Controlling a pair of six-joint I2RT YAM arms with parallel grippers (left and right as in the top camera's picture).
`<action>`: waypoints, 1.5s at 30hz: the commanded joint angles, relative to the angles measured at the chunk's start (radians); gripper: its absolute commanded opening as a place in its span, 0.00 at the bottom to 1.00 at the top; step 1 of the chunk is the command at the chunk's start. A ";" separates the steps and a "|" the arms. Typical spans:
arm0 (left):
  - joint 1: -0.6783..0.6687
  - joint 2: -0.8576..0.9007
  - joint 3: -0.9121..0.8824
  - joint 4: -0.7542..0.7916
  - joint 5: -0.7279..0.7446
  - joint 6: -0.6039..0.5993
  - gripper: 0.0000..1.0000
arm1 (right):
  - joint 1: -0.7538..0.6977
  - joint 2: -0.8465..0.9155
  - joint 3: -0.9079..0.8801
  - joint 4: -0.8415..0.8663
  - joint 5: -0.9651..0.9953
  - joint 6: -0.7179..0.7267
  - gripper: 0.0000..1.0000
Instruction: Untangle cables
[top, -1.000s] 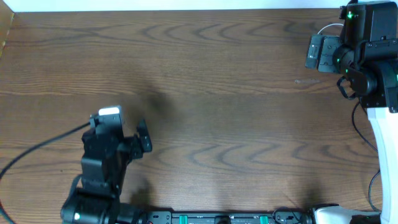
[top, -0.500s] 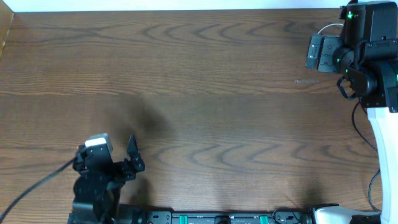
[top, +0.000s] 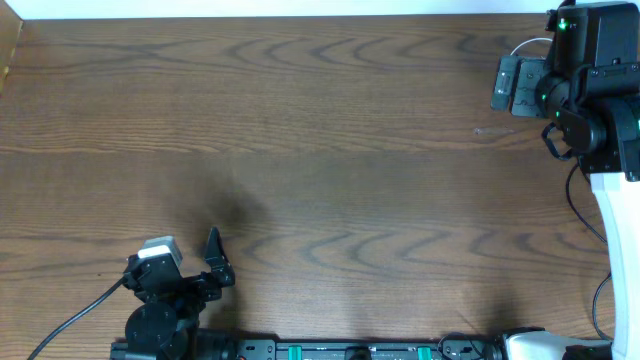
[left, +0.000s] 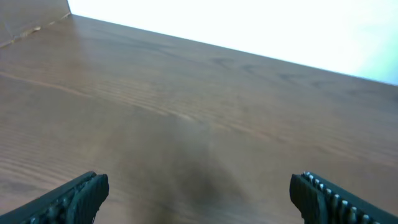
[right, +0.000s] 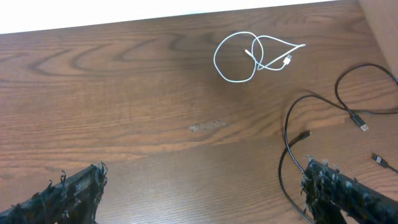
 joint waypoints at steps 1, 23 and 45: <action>0.000 -0.009 -0.018 0.068 0.008 -0.014 0.98 | 0.007 0.000 0.003 0.002 0.001 0.008 0.99; -0.029 -0.009 -0.389 0.590 0.012 -0.026 0.98 | 0.007 0.000 0.003 0.002 0.001 0.008 0.99; 0.036 -0.009 -0.485 0.677 -0.064 -0.029 0.98 | 0.007 0.000 0.003 0.002 0.001 0.008 0.99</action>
